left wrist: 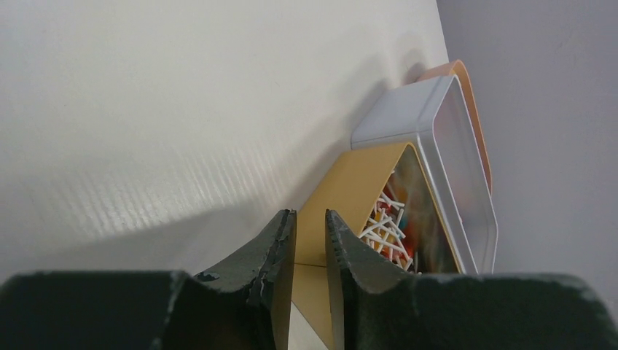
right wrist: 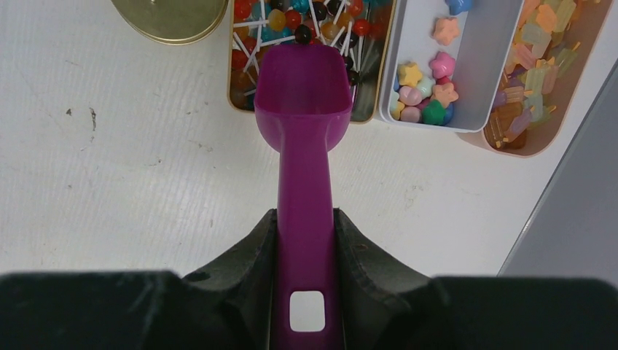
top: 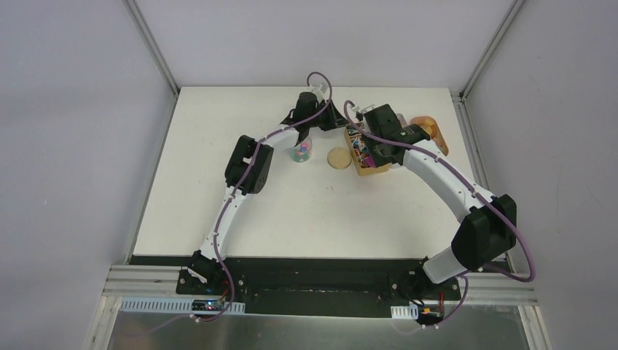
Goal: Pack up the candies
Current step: Scoop the fake candies from the storage box.
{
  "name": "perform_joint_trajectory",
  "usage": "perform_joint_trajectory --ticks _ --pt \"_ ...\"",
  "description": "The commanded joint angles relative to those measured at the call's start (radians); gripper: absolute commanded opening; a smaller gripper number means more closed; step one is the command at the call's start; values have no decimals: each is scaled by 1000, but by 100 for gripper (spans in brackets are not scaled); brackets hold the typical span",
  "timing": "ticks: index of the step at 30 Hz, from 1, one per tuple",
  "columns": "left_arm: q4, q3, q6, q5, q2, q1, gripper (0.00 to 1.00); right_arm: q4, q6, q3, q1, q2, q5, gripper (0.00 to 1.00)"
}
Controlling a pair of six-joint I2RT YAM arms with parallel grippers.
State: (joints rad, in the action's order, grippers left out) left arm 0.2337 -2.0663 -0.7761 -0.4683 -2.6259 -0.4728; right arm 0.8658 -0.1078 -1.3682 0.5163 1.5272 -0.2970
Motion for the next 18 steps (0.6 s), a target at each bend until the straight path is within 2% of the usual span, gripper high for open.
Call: perform_joint_trajectory --ticks 1,18 --pt "61 -40 -14 -46 -2 -14 22 -95 -14 35 -9 -16 14 0" --pt "87 8 -16 -76 2 -30 19 -451 -41 337 -33 -102 10 0"
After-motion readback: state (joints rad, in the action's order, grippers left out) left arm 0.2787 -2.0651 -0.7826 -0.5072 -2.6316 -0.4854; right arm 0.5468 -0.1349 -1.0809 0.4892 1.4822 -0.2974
